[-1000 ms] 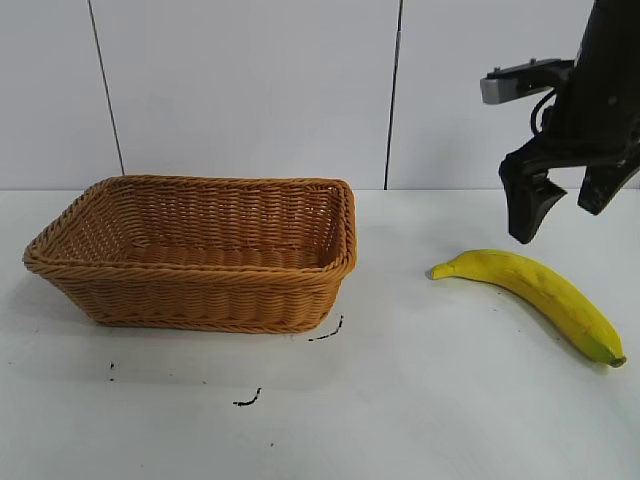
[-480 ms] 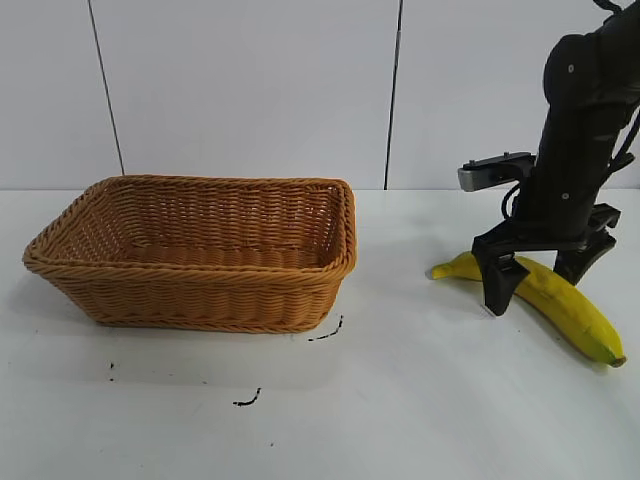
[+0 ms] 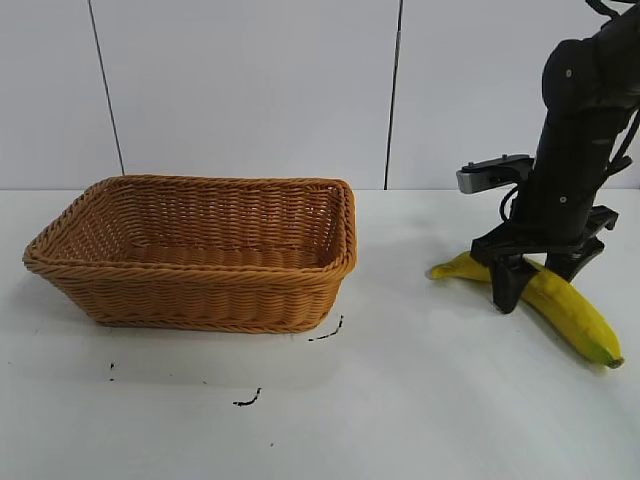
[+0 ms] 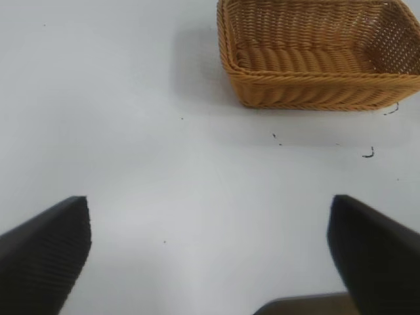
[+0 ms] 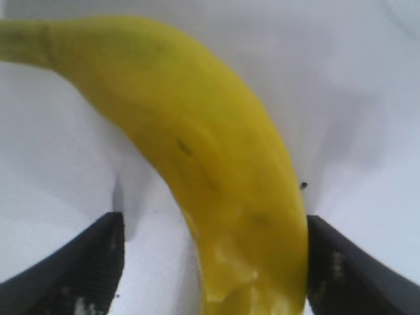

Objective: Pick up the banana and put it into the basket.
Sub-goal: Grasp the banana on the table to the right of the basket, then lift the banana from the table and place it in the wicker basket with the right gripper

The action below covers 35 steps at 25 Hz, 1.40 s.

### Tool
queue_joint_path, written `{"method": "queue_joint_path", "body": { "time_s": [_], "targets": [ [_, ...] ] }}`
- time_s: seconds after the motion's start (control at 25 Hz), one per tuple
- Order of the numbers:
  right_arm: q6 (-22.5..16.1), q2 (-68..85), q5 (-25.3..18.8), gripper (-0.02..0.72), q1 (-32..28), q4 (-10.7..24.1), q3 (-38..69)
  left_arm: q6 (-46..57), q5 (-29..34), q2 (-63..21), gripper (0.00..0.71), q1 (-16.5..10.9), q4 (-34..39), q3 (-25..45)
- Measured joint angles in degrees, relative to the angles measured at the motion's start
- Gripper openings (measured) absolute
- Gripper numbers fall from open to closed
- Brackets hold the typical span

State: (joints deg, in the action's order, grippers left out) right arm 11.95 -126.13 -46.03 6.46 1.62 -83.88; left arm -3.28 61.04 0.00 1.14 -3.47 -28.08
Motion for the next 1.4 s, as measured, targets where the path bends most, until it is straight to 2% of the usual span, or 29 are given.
{"method": "queue_joint_path", "body": {
  "time_s": [0.04,0.32,0.48,0.68,0.8,1.08,1.4],
  "targets": [
    [-0.23,0.00,0.00,0.311,0.00,0.22,0.00,0.00,0.00,0.00,0.695,0.00,0.00,0.00],
    [-0.39,0.00,-1.26,0.318,0.00,2.13,-0.42,0.00,0.00,0.00,0.695,0.00,0.00,0.00],
    [-0.39,1.02,-6.26,0.318,0.00,2.73,-3.42,0.00,0.00,0.00,0.695,0.00,0.00,0.00],
    [-0.39,5.08,-18.06,0.318,0.54,1.98,-12.85,0.00,0.00,0.00,0.695,0.00,0.00,0.00],
    [-0.39,5.81,-21.95,0.318,1.63,1.74,-18.67,0.00,0.00,0.00,0.695,0.00,0.00,0.00],
    [0.27,5.81,-23.51,0.318,5.41,1.55,-28.04,0.00,0.00,0.00,0.695,0.00,0.00,0.00],
    [4.97,4.92,-23.85,0.318,8.44,1.43,-34.48,0.00,0.00,0.00,0.695,0.00,0.00,0.00]
  ]
}}
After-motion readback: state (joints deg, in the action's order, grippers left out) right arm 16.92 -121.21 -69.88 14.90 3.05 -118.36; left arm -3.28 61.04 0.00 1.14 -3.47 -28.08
